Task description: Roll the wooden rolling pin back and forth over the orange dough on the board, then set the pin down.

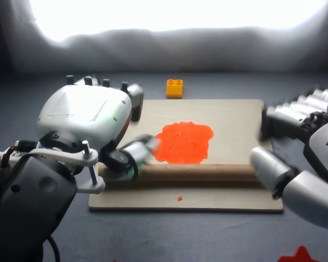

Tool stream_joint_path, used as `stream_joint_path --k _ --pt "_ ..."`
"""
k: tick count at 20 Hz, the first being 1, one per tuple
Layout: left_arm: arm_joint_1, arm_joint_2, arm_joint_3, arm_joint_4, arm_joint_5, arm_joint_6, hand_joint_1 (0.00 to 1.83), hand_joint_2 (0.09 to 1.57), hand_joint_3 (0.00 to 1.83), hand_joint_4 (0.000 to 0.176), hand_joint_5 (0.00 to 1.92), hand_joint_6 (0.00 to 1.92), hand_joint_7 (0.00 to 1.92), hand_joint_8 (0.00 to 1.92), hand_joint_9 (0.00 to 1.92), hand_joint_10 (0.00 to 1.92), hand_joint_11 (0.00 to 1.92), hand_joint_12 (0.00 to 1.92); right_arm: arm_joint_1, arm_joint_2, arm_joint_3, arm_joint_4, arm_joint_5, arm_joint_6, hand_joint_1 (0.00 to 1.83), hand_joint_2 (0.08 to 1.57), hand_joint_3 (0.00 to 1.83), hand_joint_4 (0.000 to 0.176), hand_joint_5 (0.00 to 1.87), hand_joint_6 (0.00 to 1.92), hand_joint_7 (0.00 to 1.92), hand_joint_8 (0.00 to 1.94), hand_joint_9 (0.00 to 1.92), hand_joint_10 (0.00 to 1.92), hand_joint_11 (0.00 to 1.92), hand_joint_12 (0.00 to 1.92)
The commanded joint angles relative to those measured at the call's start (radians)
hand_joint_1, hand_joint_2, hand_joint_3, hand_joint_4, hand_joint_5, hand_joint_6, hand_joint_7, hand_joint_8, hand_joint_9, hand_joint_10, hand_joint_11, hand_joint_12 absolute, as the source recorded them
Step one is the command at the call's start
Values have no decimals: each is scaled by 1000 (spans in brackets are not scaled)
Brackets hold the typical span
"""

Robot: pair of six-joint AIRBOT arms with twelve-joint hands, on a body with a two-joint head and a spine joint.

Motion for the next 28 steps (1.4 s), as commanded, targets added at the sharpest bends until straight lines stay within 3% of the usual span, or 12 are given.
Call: stream_joint_path --k 1,9,14,17,28 --pt "-9 2 2 79 -85 0 0 1290 41 0 88 4 131 6 116 15 0 455 6 5 -3 -70 112 -6 0 1339 51 0 59 34 84 3 41 34 3 5" --pt "36 -7 -2 90 -124 -22 0 1344 5 0 106 1 81 0 72 1 0 331 56 -14 -2 -57 65 12 0 1378 49 0 70 30 76 1 40 26 0 0" --pt "109 -49 12 127 -185 -79 0 1380 9 0 60 0 56 2 41 2 0 225 60 -78 23 71 37 22 0 1411 53 0 23 6 9 0 0 0 0 0" --pt "150 -100 28 145 -228 -100 0 1392 7 0 14 9 1 0 0 0 0 5 50 -143 90 70 17 31 0 1449 64 0 33 10 18 5 0 0 0 0" --pt "265 -219 108 223 -331 -195 0 1482 41 0 0 0 0 0 0 0 0 0 48 -264 186 25 18 17 0 1571 116 0 50 9 31 7 0 0 0 0"
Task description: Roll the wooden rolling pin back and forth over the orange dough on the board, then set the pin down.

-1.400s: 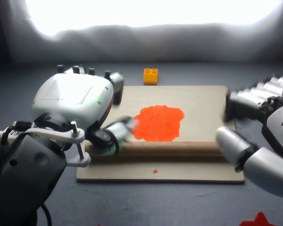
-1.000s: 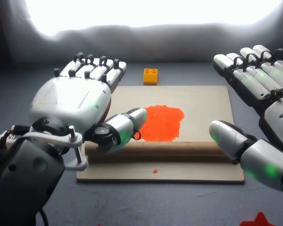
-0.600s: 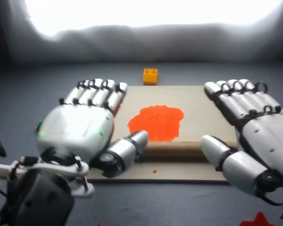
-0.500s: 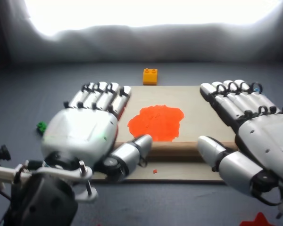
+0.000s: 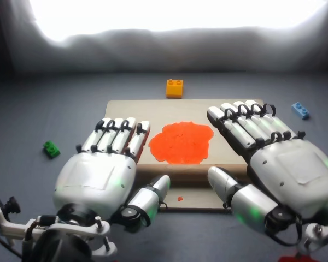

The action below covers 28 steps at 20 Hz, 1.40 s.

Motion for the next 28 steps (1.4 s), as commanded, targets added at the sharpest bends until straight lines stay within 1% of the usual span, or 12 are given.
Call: stream_joint_path --k 1,2,3,4,8,12,14,16,22,28 --pt "1 -4 4 82 -99 0 0 1489 43 0 0 0 0 0 0 0 0 0 -3 -5 3 -66 111 -4 0 1571 118 0 45 7 26 4 0 0 0 0" --pt "4 -16 14 88 -100 0 0 1500 46 0 0 0 0 0 0 0 0 0 -11 -22 20 -78 132 -8 0 1571 117 0 58 12 46 12 9 4 0 0" --pt "5 -26 23 92 -100 -3 0 1506 47 0 0 0 0 0 0 0 0 0 -8 -31 36 -110 134 -4 0 1571 117 0 62 14 51 14 12 5 0 0" --pt "6 -37 33 96 -100 -8 0 1508 46 0 0 0 0 0 0 0 0 0 -1 -35 50 -116 133 0 0 1571 116 0 55 10 46 11 12 5 0 0" --pt "12 -68 64 99 -100 -35 0 1490 33 0 0 0 0 0 0 0 0 0 4 -58 86 -100 120 -2 0 1566 70 0 89 18 68 7 27 7 0 0" --pt "25 -86 90 126 -100 -85 0 1488 30 0 0 0 0 0 0 0 0 0 -17 -81 132 -100 100 7 0 1571 72 0 44 0 36 0 2 0 0 0" --pt "33 -93 100 138 -100 -105 0 1491 30 0 0 0 0 0 0 0 0 0 -23 -99 163 -100 94 11 0 1570 69 0 51 5 44 5 14 6 0 0" --pt "41 -98 104 142 -104 -110 0 1497 31 0 0 0 0 0 0 0 0 0 -29 -111 190 -99 75 13 0 1571 70 0 73 13 63 11 26 10 0 0" --pt "55 -119 120 145 -112 -123 0 1487 22 0 0 0 0 0 0 0 0 0 -34 -150 246 -97 63 17 0 1571 64 0 56 4 61 6 20 6 0 0" --pt "56 -138 145 146 -113 -129 0 1480 17 0 0 0 0 0 0 0 0 0 -32 -176 280 -96 47 16 0 1571 65 0 80 13 79 10 35 11 0 0"
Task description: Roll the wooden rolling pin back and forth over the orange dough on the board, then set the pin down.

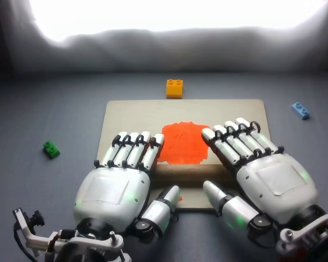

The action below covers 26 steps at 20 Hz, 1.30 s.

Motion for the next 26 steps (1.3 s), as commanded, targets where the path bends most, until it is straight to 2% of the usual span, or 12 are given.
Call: stream_joint_path --k 1,26 --pt "-3 -5 3 71 -90 -2 0 1476 14 0 0 0 0 0 0 0 0 0 6 0 5 -58 99 2 0 1571 66 0 78 12 79 9 38 11 0 0" --pt "-5 -38 80 66 -103 -63 0 1493 13 0 0 0 0 0 0 0 0 0 50 -59 51 43 78 -52 0 1571 91 0 41 1 51 1 20 4 0 0"
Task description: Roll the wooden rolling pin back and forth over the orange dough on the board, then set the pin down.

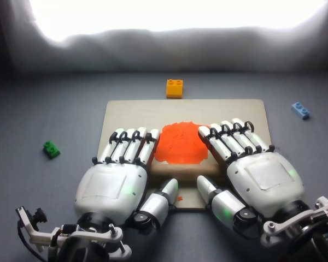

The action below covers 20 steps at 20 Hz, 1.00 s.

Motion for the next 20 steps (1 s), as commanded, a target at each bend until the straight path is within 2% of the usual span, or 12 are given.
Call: stream_joint_path --k 1,20 --pt "-5 0 4 65 -96 -4 0 1492 12 0 1 0 0 0 0 0 0 0 8 0 7 -57 98 -4 0 1571 92 0 43 3 51 2 22 5 0 0" --pt "-28 -21 49 58 -80 -6 0 1506 14 0 0 0 0 0 0 0 0 0 20 -15 56 -22 79 -3 0 1571 87 0 39 3 49 3 20 4 0 0"
